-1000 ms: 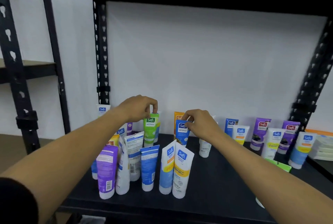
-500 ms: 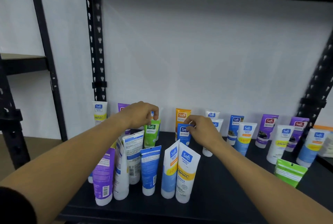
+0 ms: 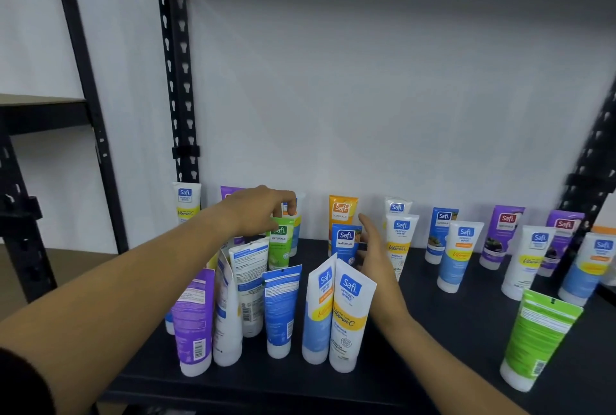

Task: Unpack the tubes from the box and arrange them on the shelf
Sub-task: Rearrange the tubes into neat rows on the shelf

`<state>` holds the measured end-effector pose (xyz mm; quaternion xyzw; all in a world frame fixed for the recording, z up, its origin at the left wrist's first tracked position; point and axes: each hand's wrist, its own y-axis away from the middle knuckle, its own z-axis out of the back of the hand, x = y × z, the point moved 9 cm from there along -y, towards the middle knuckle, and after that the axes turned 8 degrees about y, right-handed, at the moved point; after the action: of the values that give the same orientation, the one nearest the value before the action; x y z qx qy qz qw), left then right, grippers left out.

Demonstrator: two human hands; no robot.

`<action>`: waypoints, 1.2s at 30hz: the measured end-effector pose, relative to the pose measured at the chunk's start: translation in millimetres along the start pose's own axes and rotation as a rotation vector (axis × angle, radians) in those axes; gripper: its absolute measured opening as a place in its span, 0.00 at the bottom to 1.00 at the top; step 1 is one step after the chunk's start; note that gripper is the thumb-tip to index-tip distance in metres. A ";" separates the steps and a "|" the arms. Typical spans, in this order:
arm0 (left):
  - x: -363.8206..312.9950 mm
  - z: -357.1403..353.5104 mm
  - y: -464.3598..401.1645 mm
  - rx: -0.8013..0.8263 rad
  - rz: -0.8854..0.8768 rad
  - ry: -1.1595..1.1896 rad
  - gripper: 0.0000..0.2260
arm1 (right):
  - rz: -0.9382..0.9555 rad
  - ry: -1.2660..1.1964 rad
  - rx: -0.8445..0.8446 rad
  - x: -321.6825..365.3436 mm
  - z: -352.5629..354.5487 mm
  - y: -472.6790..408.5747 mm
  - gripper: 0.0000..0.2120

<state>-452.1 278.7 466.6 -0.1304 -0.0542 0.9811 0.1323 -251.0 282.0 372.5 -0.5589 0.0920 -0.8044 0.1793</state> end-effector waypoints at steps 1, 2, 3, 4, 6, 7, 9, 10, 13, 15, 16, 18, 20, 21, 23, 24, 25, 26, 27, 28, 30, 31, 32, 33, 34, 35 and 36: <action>-1.9 -0.5 0.0 0.005 -0.008 -0.017 0.14 | 0.011 0.019 0.010 -2.7 -4.6 0.0 0.45; -3.6 -1.2 -0.3 0.009 -0.017 -0.038 0.14 | 0.007 0.028 0.014 -5.8 -7.6 0.3 0.42; -5.0 -2.1 -0.9 0.013 -0.025 -0.059 0.13 | 0.014 0.039 0.023 -9.0 -10.3 -0.1 0.39; -6.0 -2.8 -1.6 0.015 -0.033 -0.080 0.13 | 0.029 0.054 0.028 -10.4 -11.5 -0.5 0.37; -6.8 -3.5 -2.8 0.017 -0.044 -0.113 0.13 | 0.030 0.063 0.019 -11.3 -12.6 -1.9 0.36; -7.1 -3.4 -3.0 0.015 -0.048 -0.124 0.13 | 0.015 0.041 0.018 -13.6 -12.6 -3.8 0.35; -6.7 -3.1 -3.1 0.010 -0.055 -0.134 0.13 | 0.004 0.040 0.041 -19.2 -15.1 -8.7 0.33; -6.3 -3.0 -3.4 0.006 -0.059 -0.136 0.12 | 0.009 0.058 0.045 -18.6 -15.9 -10.0 0.34; -6.2 -2.5 -4.6 -0.008 -0.076 -0.144 0.12 | 0.033 0.118 0.040 -14.1 -16.9 -11.8 0.35; -7.2 -2.4 -6.2 -0.011 -0.087 -0.147 0.11 | 0.041 0.147 0.064 -14.8 -19.2 -11.2 0.36; -8.0 -2.5 -7.1 -0.012 -0.091 -0.149 0.11 | 0.043 0.164 0.064 -15.9 -19.0 -11.4 0.37; -10.0 -2.6 -8.7 -0.019 -0.097 -0.157 0.11 | 0.034 0.175 0.056 -19.3 -18.7 -12.5 0.38; -12.0 -2.6 -9.9 -0.025 -0.107 -0.165 0.10 | 0.050 0.171 0.049 -17.4 -19.4 -13.6 0.38; -12.7 -2.9 -10.5 -0.026 -0.110 -0.167 0.10 | 0.045 0.159 0.049 -16.2 -19.9 -14.0 0.37; -12.7 -3.1 -11.4 -0.026 -0.108 -0.170 0.10 | 0.027 0.131 0.050 -17.4 -20.7 -14.9 0.35; -12.3 -3.1 -11.7 -0.027 -0.106 -0.171 0.10 | 0.026 0.133 0.051 -17.5 -20.8 -14.6 0.35; -11.9 -3.1 -11.9 -0.029 -0.103 -0.172 0.10 | 0.024 0.145 0.054 -16.5 -20.6 -13.2 0.36; -11.3 -3.3 -11.9 -0.031 -0.100 -0.172 0.10 | 0.034 0.152 0.067 -14.8 -21.5 -10.9 0.37; -10.6 -3.5 -11.6 -0.033 -0.096 -0.174 0.10 | 0.045 0.169 0.070 -13.5 -20.8 -8.4 0.38; -10.1 -3.7 -11.2 -0.035 -0.092 -0.176 0.11 | 0.052 0.159 0.075 -16.8 -19.8 -5.2 0.37; -9.2 -3.8 -10.2 -0.036 -0.083 -0.174 0.12 | 0.004 0.176 0.069 -32.0 -17.5 -0.4 0.29; -9.1 -3.9 -9.8 -0.035 -0.080 -0.173 0.12 | -0.011 0.226 0.099 -37.7 -18.9 0.8 0.22; -9.0 -3.9 -9.6 -0.033 -0.079 -0.173 0.12 | -0.016 0.241 0.096 -38.4 -18.0 1.0 0.19; -8.9 -3.8 -9.4 -0.031 -0.077 -0.171 0.12 | -0.001 0.224 0.070 -34.6 -17.1 -0.8 0.20; -8.6 -3.8 -9.2 -0.029 -0.075 -0.168 0.12 | 0.019 0.200 0.054 -24.8 -17.6 -1.6 0.26; -8.6 -3.6 -8.8 -0.026 -0.073 -0.166 0.12 | 0.055 0.219 0.038 -17.2 -16.2 -1.2 0.31; -8.4 -3.3 -8.1 -0.024 -0.070 -0.164 0.12 | 0.086 0.217 0.038 -13.3 -15.3 0.4 0.35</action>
<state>-441.4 284.5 466.6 -0.0491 -0.0812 0.9826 0.1599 -261.1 286.1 355.4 -0.4604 0.1194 -0.8534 0.2132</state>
